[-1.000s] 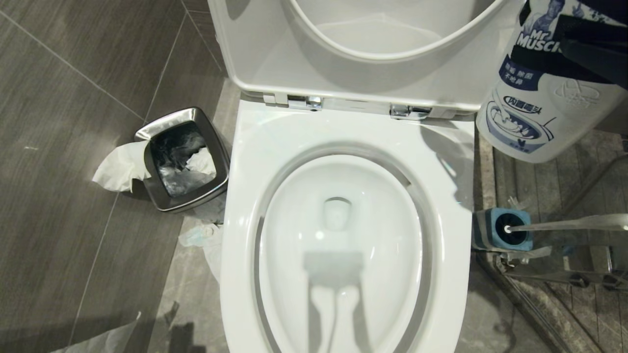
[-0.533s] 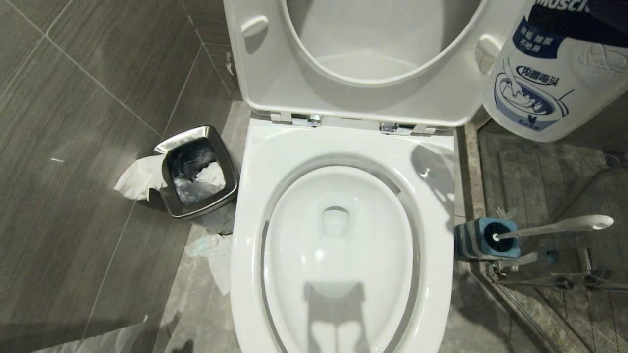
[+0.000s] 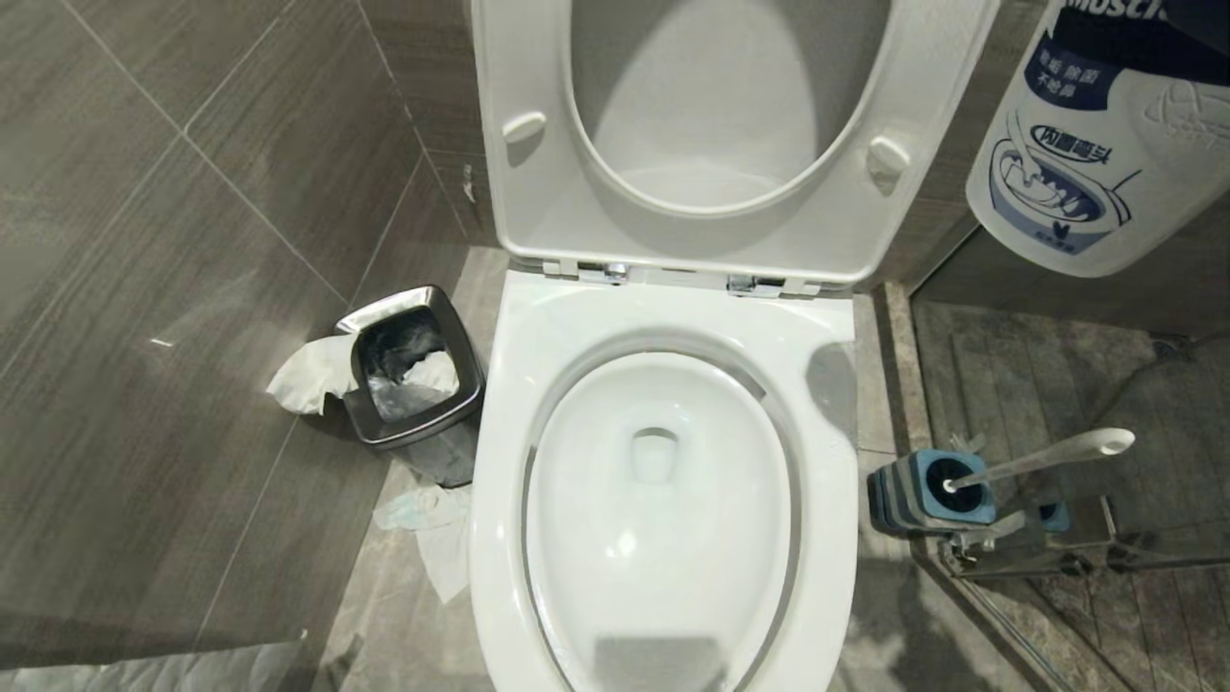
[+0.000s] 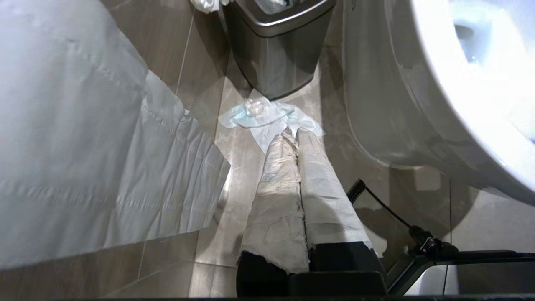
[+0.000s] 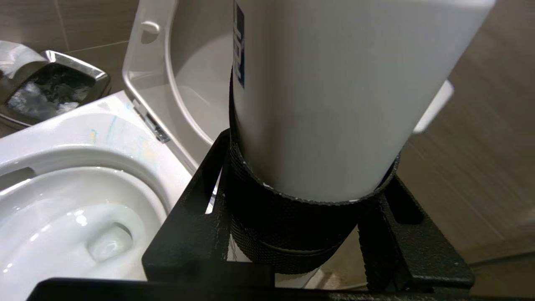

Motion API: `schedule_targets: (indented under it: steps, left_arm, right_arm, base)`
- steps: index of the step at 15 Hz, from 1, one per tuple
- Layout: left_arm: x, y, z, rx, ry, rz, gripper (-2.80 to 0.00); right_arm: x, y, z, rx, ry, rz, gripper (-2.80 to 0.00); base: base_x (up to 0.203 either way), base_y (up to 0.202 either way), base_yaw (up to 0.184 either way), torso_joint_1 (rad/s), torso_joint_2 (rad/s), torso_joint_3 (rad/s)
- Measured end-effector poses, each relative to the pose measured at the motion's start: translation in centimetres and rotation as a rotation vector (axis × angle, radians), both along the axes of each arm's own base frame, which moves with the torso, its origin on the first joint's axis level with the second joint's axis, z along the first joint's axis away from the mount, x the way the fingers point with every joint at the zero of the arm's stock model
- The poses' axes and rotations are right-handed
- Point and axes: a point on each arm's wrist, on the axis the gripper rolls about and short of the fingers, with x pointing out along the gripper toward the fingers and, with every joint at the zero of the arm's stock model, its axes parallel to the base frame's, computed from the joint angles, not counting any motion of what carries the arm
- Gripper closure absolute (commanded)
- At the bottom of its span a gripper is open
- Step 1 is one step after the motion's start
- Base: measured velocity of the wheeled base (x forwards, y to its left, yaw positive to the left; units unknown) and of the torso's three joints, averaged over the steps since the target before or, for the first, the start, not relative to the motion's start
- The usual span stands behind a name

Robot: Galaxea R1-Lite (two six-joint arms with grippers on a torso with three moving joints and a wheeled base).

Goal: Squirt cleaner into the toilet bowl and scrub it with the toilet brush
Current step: Pour in the cleaning agent

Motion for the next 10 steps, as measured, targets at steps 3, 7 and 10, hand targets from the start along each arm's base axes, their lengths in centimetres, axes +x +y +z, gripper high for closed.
schedule_targets:
  steps: [3, 7, 10]
  left_arm:
    - [0.0, 0.0, 0.0, 0.0, 0.0, 0.0, 0.0]
    - [0.0, 0.0, 0.0, -0.001, -0.004, 0.001, 0.0]
    - [0.1, 0.0, 0.2, -0.001, -0.036, 0.0, 0.0]
  right_arm:
    - [0.3, 0.2, -0.3, -0.016, 0.009, -0.019, 0.0]
    - [0.9, 0.7, -0.5, -0.025, 0.021, -0.039, 0.0]
    - [1.3, 1.0, -0.7, -0.02, 0.039, -0.069, 0.0]
  base:
    - [0.0, 0.0, 0.0, 0.001, 0.0, 0.201]
    - [0.0, 0.0, 0.0, 0.004, 0.0, 0.205]
    - [0.0, 0.0, 0.0, 0.005, 0.0, 0.123]
